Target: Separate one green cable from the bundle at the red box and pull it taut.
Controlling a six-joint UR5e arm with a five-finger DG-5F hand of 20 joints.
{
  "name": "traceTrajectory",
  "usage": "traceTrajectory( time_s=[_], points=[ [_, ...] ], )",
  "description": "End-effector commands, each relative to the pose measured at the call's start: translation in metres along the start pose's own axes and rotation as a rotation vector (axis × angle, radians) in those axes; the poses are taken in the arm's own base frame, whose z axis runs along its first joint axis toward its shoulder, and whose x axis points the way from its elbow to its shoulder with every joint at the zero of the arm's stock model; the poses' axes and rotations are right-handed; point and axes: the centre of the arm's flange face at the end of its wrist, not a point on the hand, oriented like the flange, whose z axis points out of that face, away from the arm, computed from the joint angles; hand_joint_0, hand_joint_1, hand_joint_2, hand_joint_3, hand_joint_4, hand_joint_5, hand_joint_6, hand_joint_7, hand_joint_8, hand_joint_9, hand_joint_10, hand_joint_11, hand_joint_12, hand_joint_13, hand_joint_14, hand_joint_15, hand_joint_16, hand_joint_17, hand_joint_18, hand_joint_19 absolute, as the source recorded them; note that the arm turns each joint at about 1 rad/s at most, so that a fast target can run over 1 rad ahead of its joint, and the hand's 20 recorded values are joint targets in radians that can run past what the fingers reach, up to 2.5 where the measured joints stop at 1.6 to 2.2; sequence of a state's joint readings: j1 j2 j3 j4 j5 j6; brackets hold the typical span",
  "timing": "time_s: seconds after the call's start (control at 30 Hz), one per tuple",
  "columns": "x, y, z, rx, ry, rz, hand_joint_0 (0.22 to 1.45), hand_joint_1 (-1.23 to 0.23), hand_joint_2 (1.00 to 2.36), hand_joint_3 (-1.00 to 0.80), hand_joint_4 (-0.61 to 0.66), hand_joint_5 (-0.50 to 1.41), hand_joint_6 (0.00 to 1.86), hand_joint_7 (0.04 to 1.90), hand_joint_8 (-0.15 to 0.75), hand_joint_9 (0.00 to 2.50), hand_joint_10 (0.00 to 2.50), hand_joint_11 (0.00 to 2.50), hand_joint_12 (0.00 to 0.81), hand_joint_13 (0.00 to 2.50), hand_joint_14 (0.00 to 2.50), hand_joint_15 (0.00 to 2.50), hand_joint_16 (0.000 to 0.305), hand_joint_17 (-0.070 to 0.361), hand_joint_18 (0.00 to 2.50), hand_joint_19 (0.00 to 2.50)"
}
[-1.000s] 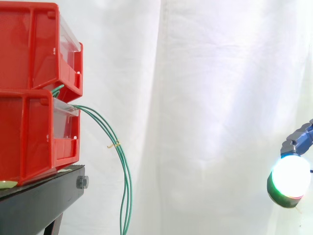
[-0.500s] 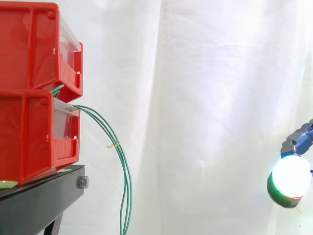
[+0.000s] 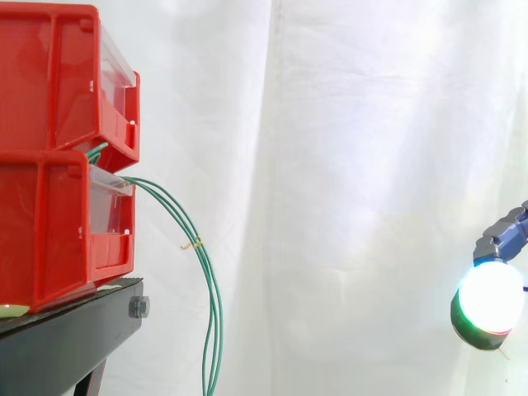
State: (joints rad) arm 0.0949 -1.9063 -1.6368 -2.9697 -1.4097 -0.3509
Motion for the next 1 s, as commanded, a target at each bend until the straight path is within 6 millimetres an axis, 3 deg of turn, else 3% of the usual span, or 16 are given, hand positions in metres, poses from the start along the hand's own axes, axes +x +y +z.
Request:
traceTrajectory(
  time_s=[0.0,0.13,0.3,0.33,0.37,0.47,0.63,0.7,0.73,0.8,0.9,0.93,0.97],
  points=[
    [-0.0001,0.0006,-0.0003,-0.001,0.0,0.0,0.6,-0.88,1.0,-0.5,0.19,-0.16,0.5,0.73,0.25,1.22,0.02,0.79,0.404,1.27,0.01,0.55,0.05,0.112,0.89,0.68],
    [0.0002,-0.0002,0.0001,0.0,0.0,0.0,0.6,-0.83,1.0,-0.5,0.18,-0.17,0.5,0.71,0.229,1.14,0.02,0.63,0.387,1.25,0.02,0.54,0.05,0.114,0.95,0.68],
    [-0.0006,-0.0005,0.0,0.001,-0.001,0.001,0.6,-0.85,1.0,-0.5,0.19,-0.16,0.5,0.74,0.213,1.33,0.02,0.99,0.368,1.29,0.02,0.66,0.053,0.12,0.98,0.68],
    [0.0002,-0.0002,0.0001,0.0,0.0,0.0,0.6,-0.86,1.0,-0.5,0.18,-0.15,0.5,0.73,0.196,1.33,0.02,0.92,0.357,1.29,0.02,0.63,0.052,0.118,0.97,0.69],
    [-0.0001,0.0006,-0.0003,-0.001,0.0,0.0,0.61,-0.86,1.0,-0.5,0.17,-0.16,0.5,0.7,0.172,1.23,0.01,0.63,0.359,1.26,0.02,0.52,0.046,0.103,0.82,0.69],
    [-0.0001,0.0006,-0.0003,-0.001,0.0,0.0,0.59,-0.81,1.0,-0.5,0.17,-0.17,0.5,0.67,0.15,1.07,0.01,0.42,0.358,1.14,0.02,0.46,0.04,0.089,0.65,0.66],
    [0.0002,-0.0002,0.0001,0.0,0.0,0.0,0.59,-0.81,1.0,-0.5,0.16,-0.17,0.5,0.7,0.146,1.11,0.02,0.54,0.379,1.16,0.01,0.5,0.042,0.095,0.71,0.68],
    [0.0002,-0.0002,0.0001,0.0,0.0,0.001,0.6,-0.81,1.0,-0.5,0.17,-0.16,0.5,0.71,0.149,1.23,0.02,0.69,0.354,1.15,0.02,0.55,0.045,0.101,0.79,0.68],
    [-0.0001,0.0006,-0.0003,-0.001,0.0,0.001,0.6,-0.81,1.0,-0.5,0.17,-0.15,0.5,0.73,0.156,1.35,0.02,0.96,0.338,1.15,0.02,0.64,0.046,0.104,0.82,0.7],
    [0.0002,-0.0002,0.0001,0.0,0.0,0.001,0.6,-0.82,1.0,-0.5,0.17,-0.15,0.5,0.75,0.154,1.41,0.02,1.12,0.329,1.14,0.02,0.7,0.048,0.107,0.84,0.7],
    [0.0002,-0.0002,0.0001,0.0,0.0,0.001,0.6,-0.81,1.0,-0.5,0.17,-0.15,0.5,0.72,0.169,1.35,0.02,0.88,0.334,1.17,0.02,0.63,0.047,0.105,0.83,0.7],
    [-0.0001,0.0006,-0.0003,-0.001,0.0,0.001,0.6,-0.8,1.0,-0.5,0.17,-0.15,0.5,0.7,0.165,1.24,0.02,0.62,0.348,1.16,0.02,0.55,0.044,0.098,0.77,0.69],
    [0.0002,-0.0002,0.0001,0.0,0.0,0.0,0.6,-0.8,1.0,-0.5,0.18,-0.16,0.5,0.69,0.172,1.2,0.01,0.57,0.357,1.16,0.02,0.55,0.044,0.098,0.77,0.69]
  ],
)
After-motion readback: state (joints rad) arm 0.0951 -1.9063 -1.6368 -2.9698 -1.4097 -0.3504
